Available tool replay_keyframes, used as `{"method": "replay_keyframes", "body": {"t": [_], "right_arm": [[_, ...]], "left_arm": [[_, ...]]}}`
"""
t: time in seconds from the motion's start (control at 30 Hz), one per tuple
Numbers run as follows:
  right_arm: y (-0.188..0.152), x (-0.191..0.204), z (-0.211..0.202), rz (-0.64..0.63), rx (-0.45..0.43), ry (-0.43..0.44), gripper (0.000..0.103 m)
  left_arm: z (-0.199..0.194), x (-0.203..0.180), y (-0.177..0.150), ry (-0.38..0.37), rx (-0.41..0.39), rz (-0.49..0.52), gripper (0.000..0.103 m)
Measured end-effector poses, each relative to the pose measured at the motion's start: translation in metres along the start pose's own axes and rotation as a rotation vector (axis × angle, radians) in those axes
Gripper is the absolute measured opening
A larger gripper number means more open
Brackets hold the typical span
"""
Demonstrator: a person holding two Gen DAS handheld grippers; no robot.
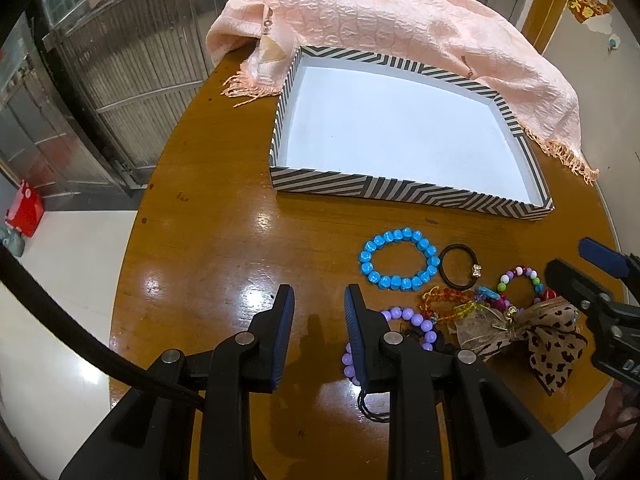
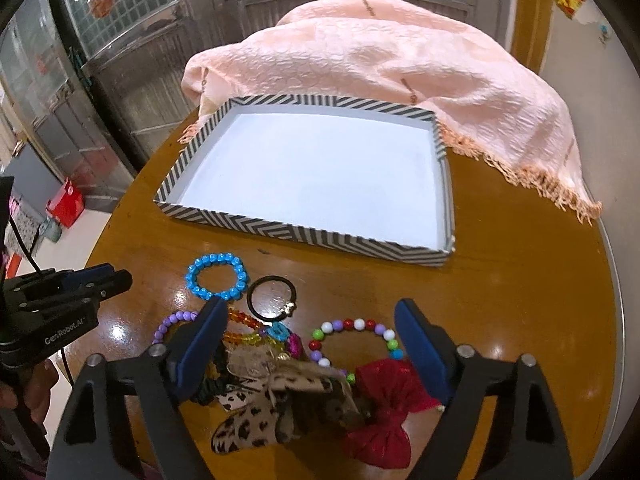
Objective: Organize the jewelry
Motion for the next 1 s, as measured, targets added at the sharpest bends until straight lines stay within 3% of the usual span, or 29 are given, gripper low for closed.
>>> {"method": "replay_keyframes", "body": {"t": [0.17, 0.33, 0.6, 0.8, 1.0], "right_arm": [[0.005, 0.007, 0.022, -0.051, 0.047, 0.023, 0.060], [0.006, 0.013, 0.043, -0.082, 0.098, 0.052, 0.047], [0.008, 0.020, 0.076, -0.149, 0.161, 0.050, 0.038], [0.008, 0.017, 0.091, -0.156, 0.176, 0.043, 0.021], [0.012, 0.008, 0.094, -0.161, 0.166, 0.038, 0.005]], "left_arm": [[0.007, 0.000, 0.002, -0.003, 0.021, -0.008, 0.025], [0.015, 0.004, 0.003, -0.022, 0.058, -0.038, 0.025], [0.027, -0.002, 0.012, -0.090, 0.087, -0.058, 0.025], [0.045, -0.008, 0.020, -0.134, 0.135, -0.081, 0.025], [0.062, -0.019, 0.028, -0.121, 0.166, -0.060, 0.025]]}}
Point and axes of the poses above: each gripper's, at about its wrist camera, not at the fingertips, and z roughly the way its jaws point, x to its left, y to its top, the point moved 2 cm from there along z, roughly the way its jaws point, and after that the axes turned 5 degrees about -y, right-handed, at the moved point
